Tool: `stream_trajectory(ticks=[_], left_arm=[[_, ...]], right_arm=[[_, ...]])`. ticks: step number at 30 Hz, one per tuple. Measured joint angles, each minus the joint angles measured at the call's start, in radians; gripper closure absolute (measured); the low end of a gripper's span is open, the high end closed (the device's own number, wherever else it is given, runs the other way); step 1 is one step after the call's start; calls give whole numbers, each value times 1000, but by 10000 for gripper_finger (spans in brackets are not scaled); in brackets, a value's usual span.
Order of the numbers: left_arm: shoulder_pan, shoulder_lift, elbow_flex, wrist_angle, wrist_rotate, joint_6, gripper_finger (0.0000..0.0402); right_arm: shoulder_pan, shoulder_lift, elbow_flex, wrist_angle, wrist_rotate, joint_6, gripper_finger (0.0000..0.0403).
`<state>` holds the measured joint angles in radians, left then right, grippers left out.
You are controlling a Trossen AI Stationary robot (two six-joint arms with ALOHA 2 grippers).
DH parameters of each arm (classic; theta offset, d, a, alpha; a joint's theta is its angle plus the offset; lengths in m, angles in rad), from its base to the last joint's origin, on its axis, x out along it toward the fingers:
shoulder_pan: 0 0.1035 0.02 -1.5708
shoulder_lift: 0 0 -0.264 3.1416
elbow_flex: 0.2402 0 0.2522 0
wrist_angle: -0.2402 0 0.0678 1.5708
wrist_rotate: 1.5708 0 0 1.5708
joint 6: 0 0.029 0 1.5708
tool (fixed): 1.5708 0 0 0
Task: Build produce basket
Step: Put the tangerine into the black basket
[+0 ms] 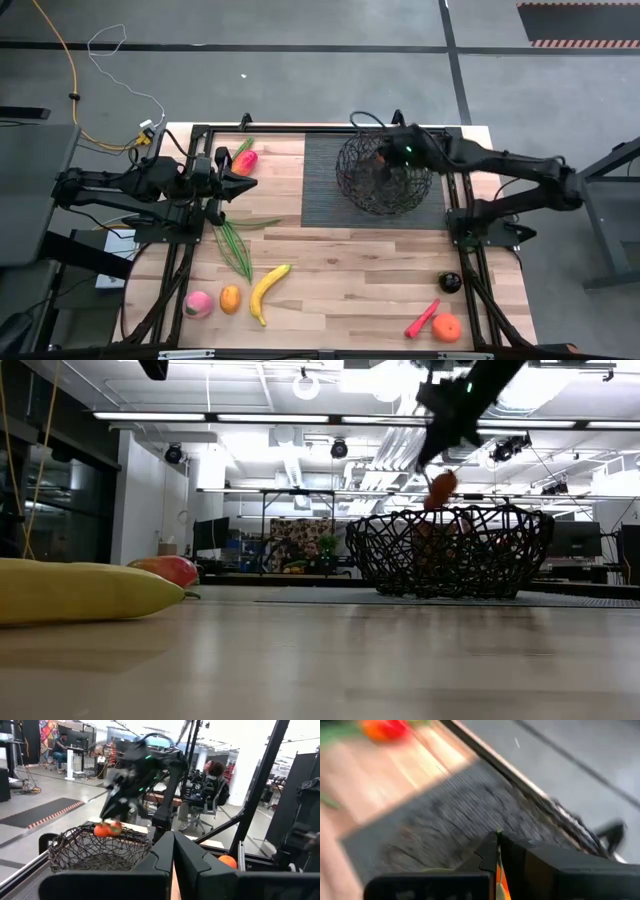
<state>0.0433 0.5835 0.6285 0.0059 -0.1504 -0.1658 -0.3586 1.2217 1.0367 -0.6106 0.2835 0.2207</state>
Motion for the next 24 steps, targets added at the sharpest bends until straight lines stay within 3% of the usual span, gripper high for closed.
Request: stream_trajectory(ticks=[3,13,24], left_arm=[[0,0,0,0,-14,1,401],[0,0,0,-2,-48,29,401],[0,0,0,-2,-48,30,401]], right_arm=[[-73,90,-5,-20,-56,18,403],[-153,387,-5,102,-25,168,403],[-154,493,-5,213,5,278,403]])
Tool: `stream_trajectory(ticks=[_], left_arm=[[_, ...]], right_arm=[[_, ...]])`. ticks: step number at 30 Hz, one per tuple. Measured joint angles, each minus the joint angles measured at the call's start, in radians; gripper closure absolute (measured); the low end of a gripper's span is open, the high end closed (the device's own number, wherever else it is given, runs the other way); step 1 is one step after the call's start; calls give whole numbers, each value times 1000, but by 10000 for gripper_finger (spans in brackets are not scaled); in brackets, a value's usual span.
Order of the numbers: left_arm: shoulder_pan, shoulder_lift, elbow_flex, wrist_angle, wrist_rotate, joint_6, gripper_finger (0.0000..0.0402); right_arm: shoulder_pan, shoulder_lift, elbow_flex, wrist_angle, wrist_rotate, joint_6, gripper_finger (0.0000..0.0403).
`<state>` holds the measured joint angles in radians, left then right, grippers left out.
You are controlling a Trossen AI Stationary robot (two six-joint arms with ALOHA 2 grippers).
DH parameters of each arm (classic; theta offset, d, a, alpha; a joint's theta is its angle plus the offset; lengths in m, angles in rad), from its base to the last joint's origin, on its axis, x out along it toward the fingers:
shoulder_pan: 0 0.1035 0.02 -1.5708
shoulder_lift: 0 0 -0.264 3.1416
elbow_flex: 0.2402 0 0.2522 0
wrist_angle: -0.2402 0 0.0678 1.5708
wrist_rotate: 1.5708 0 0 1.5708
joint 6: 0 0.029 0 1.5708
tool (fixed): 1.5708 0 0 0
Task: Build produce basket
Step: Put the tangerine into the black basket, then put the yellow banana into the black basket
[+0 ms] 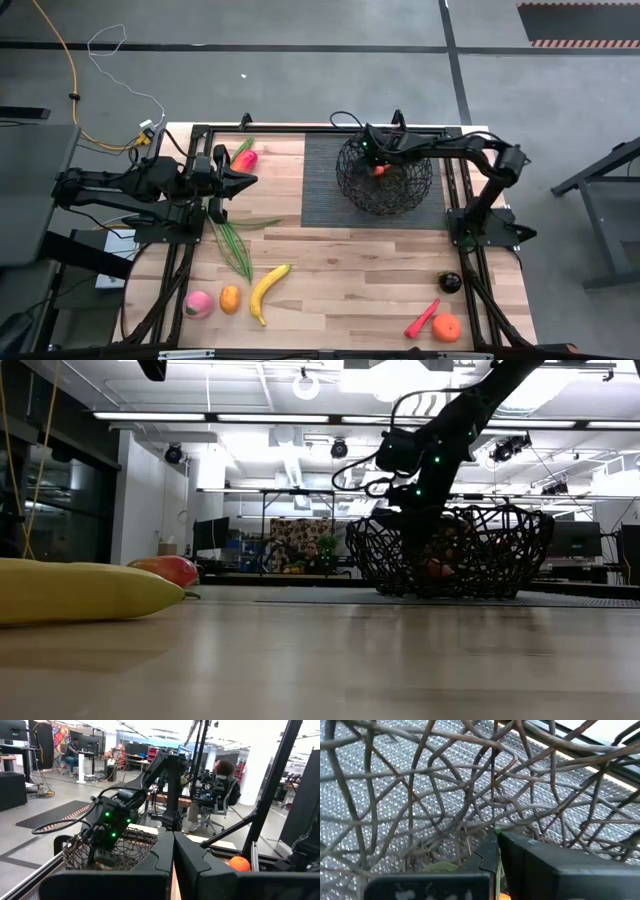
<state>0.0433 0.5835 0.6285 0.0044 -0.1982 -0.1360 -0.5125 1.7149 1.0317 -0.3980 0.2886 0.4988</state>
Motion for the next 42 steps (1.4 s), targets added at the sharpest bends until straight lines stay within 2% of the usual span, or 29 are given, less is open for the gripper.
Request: stream_trajectory(ticks=[5,9,19,24,28,32,37,42], left_arm=[[0,0,0,0,0,0,401],[0,0,0,0,0,0,401],[0,0,0,0,0,1,401],[0,0,0,-2,0,0,401],[1,0,0,-9,1,0,401],[2,0,0,-9,-8,9,401],[2,0,0,-9,-16,16,401],[2,0,0,-9,-15,16,401]], right_arm=[[0,0,0,3,19,0,400],[-1,0,0,2,19,0,371],[0,-20,46,-96,29,-55,188],[0,-107,65,-141,6,-124,130],[31,-226,66,-206,-3,-147,121],[112,-355,66,-203,-19,-186,121],[272,-479,66,-104,-43,-213,121],[433,-526,66,28,-46,-255,121]])
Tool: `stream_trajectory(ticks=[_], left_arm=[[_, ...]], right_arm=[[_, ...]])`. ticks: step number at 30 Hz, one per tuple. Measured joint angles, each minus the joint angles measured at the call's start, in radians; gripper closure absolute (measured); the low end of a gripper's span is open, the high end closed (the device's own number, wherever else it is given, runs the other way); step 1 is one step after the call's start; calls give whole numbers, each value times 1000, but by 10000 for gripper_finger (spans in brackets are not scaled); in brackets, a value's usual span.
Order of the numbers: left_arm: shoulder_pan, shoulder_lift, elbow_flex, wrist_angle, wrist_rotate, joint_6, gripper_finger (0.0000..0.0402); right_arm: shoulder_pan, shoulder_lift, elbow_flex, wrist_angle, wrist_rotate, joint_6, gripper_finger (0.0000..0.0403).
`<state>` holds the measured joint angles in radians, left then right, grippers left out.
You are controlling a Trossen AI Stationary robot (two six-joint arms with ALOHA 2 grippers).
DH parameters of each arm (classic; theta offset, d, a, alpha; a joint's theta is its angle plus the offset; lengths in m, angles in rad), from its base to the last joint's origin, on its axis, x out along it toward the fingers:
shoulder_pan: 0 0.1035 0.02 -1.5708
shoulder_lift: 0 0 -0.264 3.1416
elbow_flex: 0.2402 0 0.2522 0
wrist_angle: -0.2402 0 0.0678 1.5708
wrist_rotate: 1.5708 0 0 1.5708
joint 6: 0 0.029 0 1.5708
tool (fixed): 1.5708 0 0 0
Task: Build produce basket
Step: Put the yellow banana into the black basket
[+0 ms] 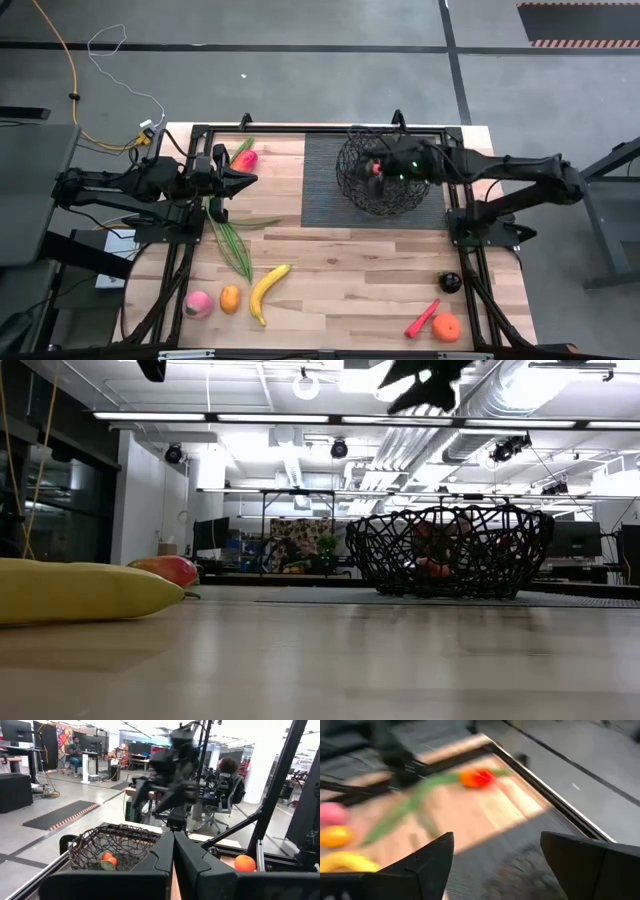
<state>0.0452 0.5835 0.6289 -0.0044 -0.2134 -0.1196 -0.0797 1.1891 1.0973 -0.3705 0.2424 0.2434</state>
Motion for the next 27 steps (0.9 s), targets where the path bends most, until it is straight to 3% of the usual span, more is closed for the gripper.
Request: stream_trajectory(ticks=[5,12,17,27], left_arm=[[0,0,0,0,0,0,401],[0,0,0,0,0,0,401],[0,0,0,0,0,0,401],[0,0,0,0,0,0,401]], right_arm=[[118,-1,-19,76,59,-24,121],[188,-54,-313,525,87,79,121],[200,-70,-405,815,64,51,121],[200,-70,-405,817,-4,-49,121]])
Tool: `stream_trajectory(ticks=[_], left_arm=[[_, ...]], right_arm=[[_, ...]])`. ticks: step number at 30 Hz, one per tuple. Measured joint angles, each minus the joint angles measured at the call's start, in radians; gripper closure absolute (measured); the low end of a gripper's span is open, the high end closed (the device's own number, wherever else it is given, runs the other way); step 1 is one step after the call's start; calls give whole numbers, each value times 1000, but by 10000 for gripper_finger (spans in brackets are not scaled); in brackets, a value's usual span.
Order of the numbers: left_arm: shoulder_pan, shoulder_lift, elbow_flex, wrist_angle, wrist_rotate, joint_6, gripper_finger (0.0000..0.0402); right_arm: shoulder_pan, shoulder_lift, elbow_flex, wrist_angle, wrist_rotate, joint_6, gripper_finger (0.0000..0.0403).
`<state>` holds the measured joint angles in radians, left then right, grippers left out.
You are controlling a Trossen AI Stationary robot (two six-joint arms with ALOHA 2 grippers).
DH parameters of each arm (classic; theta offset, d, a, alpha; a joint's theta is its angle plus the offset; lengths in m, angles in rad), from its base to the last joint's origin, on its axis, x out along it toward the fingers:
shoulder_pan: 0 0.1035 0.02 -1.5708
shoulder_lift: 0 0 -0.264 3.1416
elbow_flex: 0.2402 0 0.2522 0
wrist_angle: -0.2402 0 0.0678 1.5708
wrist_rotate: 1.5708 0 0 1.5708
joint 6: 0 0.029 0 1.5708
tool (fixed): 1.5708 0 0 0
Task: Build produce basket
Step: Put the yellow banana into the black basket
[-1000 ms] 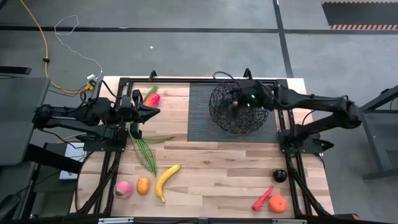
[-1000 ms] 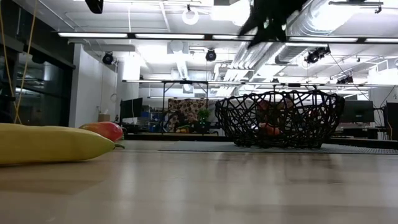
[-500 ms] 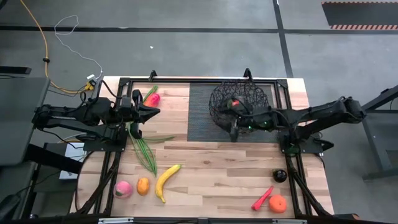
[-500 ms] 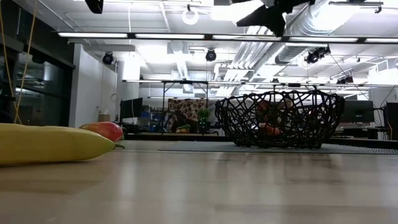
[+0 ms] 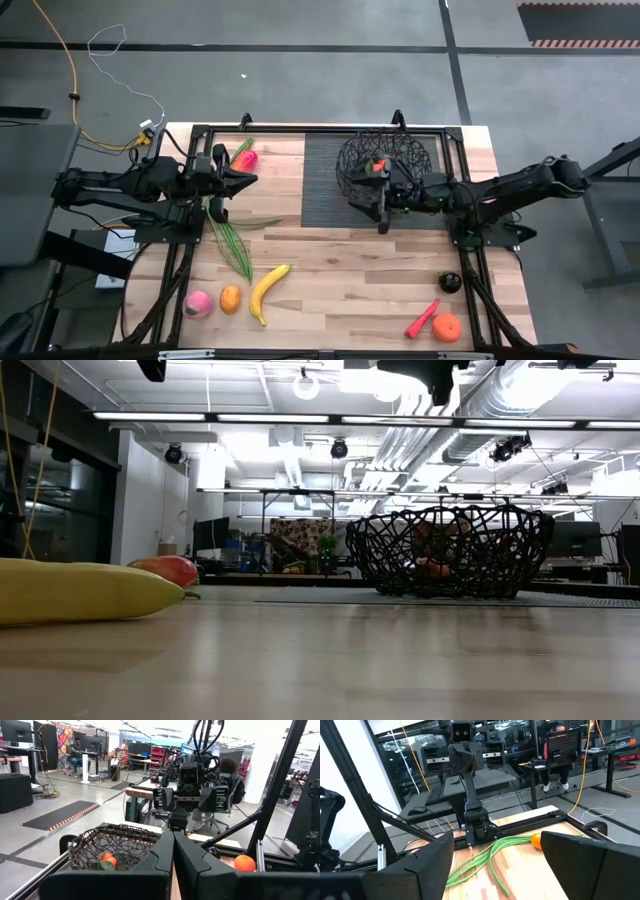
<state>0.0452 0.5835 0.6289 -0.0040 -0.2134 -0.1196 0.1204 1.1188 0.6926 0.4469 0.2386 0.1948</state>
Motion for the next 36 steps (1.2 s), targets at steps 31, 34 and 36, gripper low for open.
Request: stream_trajectory(ticks=[31,34,36], left_arm=[[0,0,-1,-49,-7,0,401],[0,0,-1,-55,-5,0,401],[0,0,-1,-66,0,0,401]], right_arm=[[-2,1,2,-62,-84,-125,384],[-2,1,2,-62,-93,-124,394],[-3,1,2,-62,-101,-124,400]])
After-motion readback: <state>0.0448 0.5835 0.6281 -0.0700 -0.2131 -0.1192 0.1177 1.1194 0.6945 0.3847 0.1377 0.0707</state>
